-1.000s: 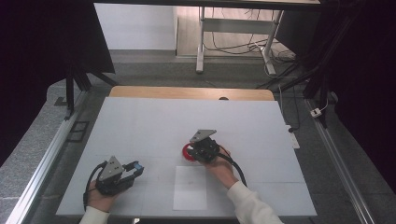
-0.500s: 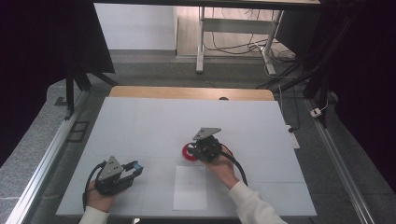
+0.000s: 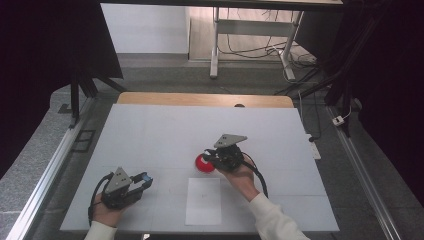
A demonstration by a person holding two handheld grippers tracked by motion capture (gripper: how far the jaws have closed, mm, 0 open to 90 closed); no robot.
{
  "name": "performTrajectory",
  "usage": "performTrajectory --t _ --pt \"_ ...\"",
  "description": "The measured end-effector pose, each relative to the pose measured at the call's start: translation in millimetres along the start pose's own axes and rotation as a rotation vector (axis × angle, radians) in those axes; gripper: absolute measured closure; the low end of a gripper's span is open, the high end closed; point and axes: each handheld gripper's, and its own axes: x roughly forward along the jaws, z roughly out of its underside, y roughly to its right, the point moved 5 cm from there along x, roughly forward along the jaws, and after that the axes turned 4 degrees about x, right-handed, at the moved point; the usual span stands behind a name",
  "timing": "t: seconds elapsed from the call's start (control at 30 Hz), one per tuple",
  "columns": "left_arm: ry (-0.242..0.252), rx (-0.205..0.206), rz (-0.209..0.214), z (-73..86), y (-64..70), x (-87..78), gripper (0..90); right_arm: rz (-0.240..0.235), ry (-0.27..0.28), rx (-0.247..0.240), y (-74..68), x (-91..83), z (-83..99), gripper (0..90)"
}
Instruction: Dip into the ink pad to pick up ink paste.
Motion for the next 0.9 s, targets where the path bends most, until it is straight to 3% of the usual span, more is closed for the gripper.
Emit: performTrajectory --t 0.43,0.9 --pt "-0.005 -0.003 -0.004 0.3 -0.4 1.0 64.7 -0.011 0.041 -0.014 -4.0 -14.3 -2.7 75.3" --pt "-0.008 -0.007 -0.006 0.8 -0.3 1.6 64.6 -0.01 0.086 0.024 -0.8 -42.1 4.8 75.3"
